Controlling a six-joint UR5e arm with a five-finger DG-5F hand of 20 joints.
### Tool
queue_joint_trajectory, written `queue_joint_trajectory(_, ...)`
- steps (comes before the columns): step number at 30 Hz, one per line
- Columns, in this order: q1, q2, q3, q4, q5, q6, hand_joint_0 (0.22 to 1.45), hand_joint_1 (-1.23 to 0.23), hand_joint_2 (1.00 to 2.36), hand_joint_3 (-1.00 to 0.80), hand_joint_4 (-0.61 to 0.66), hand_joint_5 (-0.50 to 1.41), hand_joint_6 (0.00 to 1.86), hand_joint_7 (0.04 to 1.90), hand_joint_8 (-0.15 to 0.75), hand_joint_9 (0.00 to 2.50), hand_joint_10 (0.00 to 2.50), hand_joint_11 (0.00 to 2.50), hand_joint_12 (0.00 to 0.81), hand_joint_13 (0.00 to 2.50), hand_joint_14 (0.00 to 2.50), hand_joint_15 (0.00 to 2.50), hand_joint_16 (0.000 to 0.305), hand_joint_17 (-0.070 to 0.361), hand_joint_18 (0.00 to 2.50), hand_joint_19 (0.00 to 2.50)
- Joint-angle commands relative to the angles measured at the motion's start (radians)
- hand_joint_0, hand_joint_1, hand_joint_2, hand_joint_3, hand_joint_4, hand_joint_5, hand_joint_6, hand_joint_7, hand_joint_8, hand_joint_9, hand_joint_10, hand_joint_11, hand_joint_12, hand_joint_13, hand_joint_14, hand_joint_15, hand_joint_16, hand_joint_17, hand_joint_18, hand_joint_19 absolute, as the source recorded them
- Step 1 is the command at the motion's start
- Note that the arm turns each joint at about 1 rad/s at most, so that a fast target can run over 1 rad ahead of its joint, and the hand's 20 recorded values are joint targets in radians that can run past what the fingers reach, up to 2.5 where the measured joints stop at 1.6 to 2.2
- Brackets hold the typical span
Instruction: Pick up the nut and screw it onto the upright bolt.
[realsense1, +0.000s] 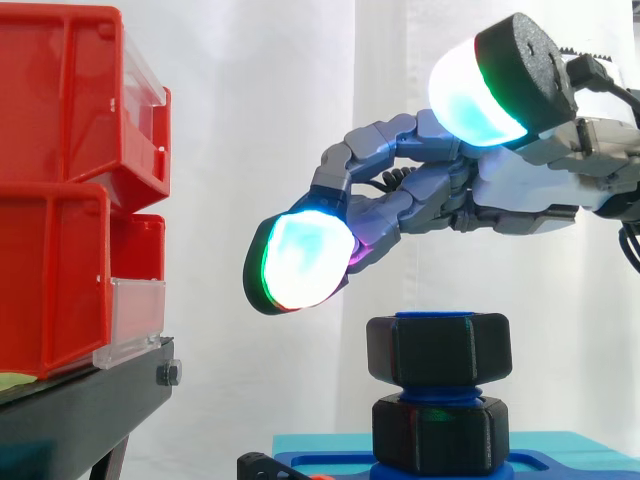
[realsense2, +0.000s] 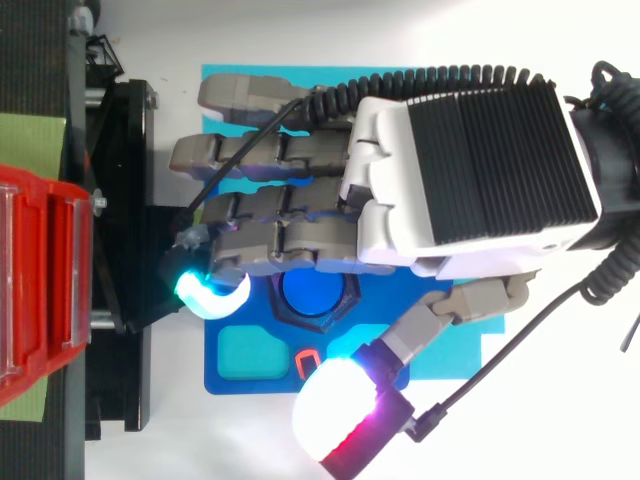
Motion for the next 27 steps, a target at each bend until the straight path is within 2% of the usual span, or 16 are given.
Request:
queue_joint_trajectory(1, 0.0, 0.001, 0.0, -0.011, -0.005, 0.0, 0.46, -0.18, 1.0, -0.5, 0.26, -0.16, 0.5, 0.79, 0.272, 0.62, 0.0, 0.0, 0.315, 0.25, 0.0, 0.0, 0.039, 0.087, 0.0, 0.0)
queue_joint_trajectory(7, -0.008, 0.001, 0.0, -0.011, -0.039, -0.002, 0.46, -0.18, 1.0, -0.5, 0.26, -0.15, 0.5, 0.8, 0.275, 0.62, 0.0, 0.0, 0.314, 0.25, 0.0, 0.0, 0.038, 0.086, 0.0, 0.0)
queue_joint_trajectory(16, -0.012, 0.001, 0.0, -0.018, -0.042, -0.002, 0.47, -0.18, 1.0, -0.5, 0.26, -0.15, 0.5, 0.8, 0.274, 0.63, 0.0, 0.0, 0.313, 0.26, 0.0, 0.0, 0.038, 0.084, 0.0, 0.0)
queue_joint_trajectory(20, -0.015, 0.001, 0.0, -0.018, -0.042, -0.002, 0.47, -0.11, 1.0, -0.5, 0.26, -0.15, 0.5, 0.8, 0.272, 0.63, 0.0, 0.0, 0.311, 0.25, 0.0, 0.0, 0.037, 0.082, 0.0, 0.0)
queue_joint_trajectory(27, -0.023, 0.001, 0.0, -0.018, -0.054, -0.003, 0.48, -0.09, 1.0, -0.5, 0.26, -0.15, 0.5, 0.81, 0.273, 0.63, 0.0, 0.0, 0.311, 0.25, 0.0, 0.0, 0.036, 0.081, 0.0, 0.0)
